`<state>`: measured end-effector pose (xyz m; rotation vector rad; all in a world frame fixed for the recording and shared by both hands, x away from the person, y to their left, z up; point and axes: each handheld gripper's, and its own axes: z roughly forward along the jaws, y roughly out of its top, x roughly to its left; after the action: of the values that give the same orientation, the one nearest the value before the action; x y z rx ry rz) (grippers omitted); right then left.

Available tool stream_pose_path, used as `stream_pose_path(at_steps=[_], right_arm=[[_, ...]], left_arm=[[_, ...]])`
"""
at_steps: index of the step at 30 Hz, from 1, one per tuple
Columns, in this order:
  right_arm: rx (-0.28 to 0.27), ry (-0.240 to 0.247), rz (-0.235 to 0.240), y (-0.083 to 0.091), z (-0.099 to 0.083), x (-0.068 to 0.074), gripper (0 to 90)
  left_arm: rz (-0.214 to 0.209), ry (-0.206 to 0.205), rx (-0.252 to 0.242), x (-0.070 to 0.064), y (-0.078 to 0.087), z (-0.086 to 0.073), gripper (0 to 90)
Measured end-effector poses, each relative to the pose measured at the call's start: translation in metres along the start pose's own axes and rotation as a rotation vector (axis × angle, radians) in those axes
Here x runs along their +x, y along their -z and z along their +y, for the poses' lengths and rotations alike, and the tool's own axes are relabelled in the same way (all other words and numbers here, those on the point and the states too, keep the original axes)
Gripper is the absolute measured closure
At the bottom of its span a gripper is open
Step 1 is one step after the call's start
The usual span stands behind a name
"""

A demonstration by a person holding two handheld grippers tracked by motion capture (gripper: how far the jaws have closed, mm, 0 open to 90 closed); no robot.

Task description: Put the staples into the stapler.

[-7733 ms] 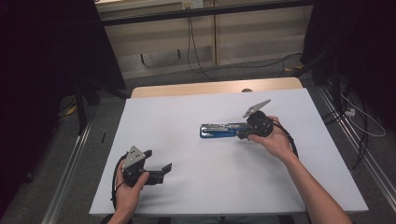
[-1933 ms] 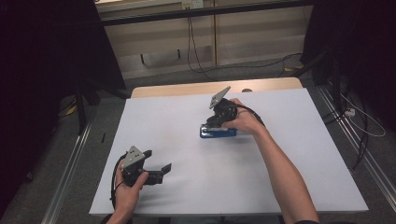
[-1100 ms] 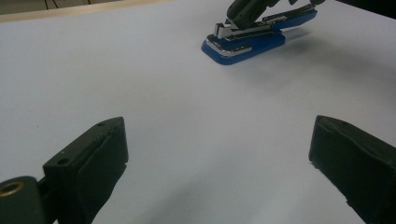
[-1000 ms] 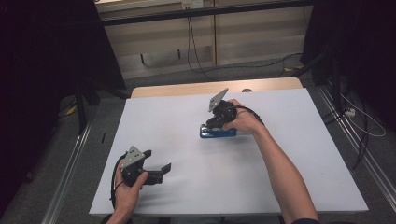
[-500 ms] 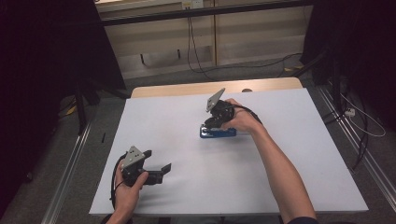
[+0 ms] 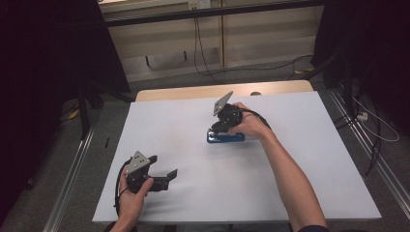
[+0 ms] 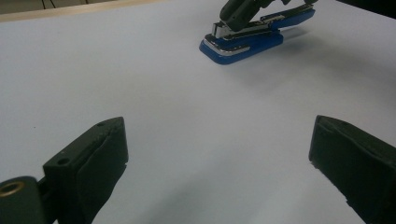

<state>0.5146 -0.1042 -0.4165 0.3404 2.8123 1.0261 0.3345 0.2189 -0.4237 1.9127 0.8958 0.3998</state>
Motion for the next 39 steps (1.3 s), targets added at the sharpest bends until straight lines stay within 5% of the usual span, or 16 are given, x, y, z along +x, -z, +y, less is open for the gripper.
stream_pose_path(at_steps=[19, 39], right_arm=[[-0.023, -0.055, -0.024, 0.007, -0.001, -0.001, 69.0], [-0.157, -0.263, -0.171, 0.019, -0.017, 0.004, 21.3]], left_arm=[[0.000, 0.003, -0.002, 0.000, 0.000, 0.000, 4.7], [0.000, 0.003, -0.001, 0.000, -0.001, 0.000, 4.7]])
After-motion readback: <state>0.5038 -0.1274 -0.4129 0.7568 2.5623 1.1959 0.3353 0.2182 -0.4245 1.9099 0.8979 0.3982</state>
